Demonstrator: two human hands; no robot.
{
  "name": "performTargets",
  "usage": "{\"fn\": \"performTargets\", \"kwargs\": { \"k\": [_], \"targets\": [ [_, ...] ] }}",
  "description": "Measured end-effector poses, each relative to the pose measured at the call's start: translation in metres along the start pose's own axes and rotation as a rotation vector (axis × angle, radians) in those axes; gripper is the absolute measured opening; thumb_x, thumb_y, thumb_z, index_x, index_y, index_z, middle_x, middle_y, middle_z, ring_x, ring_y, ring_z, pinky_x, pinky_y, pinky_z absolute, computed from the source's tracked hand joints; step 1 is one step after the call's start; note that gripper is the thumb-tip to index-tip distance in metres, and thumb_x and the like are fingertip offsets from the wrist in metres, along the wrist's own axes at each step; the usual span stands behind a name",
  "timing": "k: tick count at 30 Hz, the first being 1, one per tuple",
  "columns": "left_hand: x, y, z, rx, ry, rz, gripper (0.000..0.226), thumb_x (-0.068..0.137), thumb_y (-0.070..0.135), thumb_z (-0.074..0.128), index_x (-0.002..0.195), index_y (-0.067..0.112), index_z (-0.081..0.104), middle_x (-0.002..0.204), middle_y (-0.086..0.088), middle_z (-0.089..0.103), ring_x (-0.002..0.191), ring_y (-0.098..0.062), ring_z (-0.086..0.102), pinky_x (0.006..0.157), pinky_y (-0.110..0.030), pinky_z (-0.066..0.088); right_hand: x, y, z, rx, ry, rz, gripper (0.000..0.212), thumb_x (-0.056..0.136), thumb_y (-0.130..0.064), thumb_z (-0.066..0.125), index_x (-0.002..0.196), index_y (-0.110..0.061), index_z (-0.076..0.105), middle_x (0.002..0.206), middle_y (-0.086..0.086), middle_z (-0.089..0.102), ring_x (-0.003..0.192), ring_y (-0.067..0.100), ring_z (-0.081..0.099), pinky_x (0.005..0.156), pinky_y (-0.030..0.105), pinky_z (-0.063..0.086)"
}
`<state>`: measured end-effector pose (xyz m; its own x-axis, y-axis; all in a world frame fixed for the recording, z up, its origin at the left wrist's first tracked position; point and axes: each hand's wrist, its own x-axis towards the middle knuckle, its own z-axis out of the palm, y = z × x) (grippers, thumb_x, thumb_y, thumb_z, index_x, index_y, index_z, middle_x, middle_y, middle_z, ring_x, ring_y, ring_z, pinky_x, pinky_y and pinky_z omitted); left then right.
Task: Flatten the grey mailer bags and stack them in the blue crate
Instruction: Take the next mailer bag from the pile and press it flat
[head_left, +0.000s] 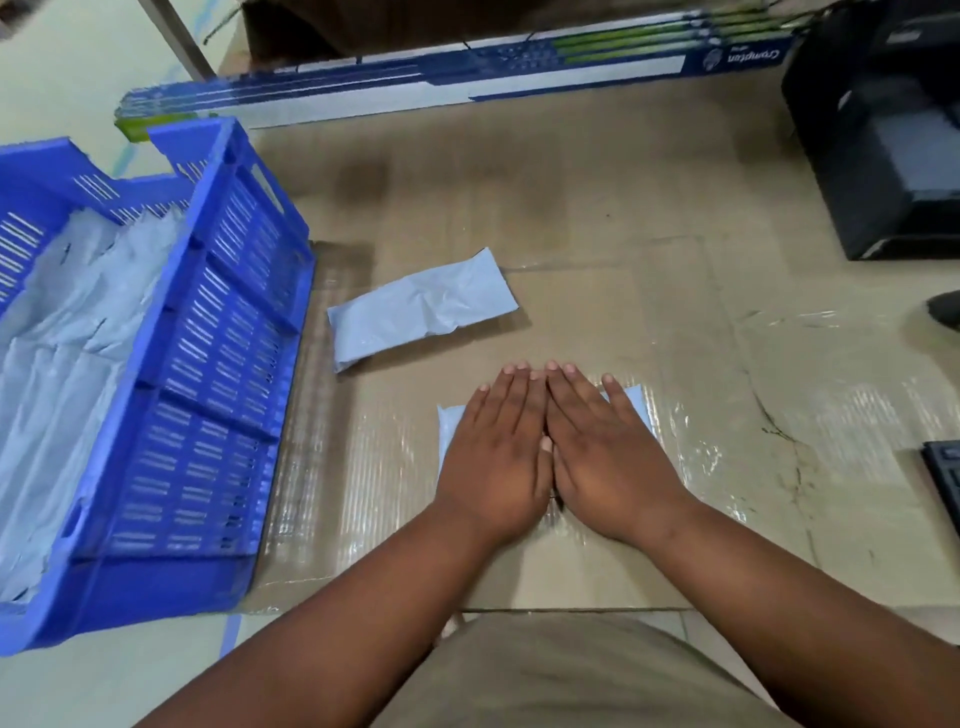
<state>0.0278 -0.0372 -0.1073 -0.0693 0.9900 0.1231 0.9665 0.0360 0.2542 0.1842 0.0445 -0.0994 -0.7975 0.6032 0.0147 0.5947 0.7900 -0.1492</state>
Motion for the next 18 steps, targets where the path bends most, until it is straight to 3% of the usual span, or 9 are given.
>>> {"fn": "performTargets", "kwargs": {
  "k": [12,18],
  "targets": [
    [-0.001,-0.001,0.005,0.071,-0.064,-0.017,0.066,0.109,0.034,0.025,0.168,0.005,0.018,0.176,-0.012,0.016,0.164,-0.023,0.006,0.131,-0.049,0.015,0.002,0.004,0.004,0.069,-0.044,0.023,0.066,0.108,-0.038,0.023,0.169,-0.016,0.011,0.178,0.005,0.008,0.164,0.021,0.000,0.130,0.054,0.007],
    [-0.004,0.002,0.000,0.141,-0.094,-0.044,0.070,0.110,0.053,0.023,0.169,0.014,0.020,0.177,-0.005,0.010,0.164,-0.018,0.000,0.131,-0.051,0.012,-0.013,0.014,-0.007,0.010,-0.080,0.019,0.068,0.105,-0.044,0.022,0.167,-0.018,0.023,0.177,0.006,0.014,0.164,0.023,0.005,0.127,0.066,0.005]
  ]
}}
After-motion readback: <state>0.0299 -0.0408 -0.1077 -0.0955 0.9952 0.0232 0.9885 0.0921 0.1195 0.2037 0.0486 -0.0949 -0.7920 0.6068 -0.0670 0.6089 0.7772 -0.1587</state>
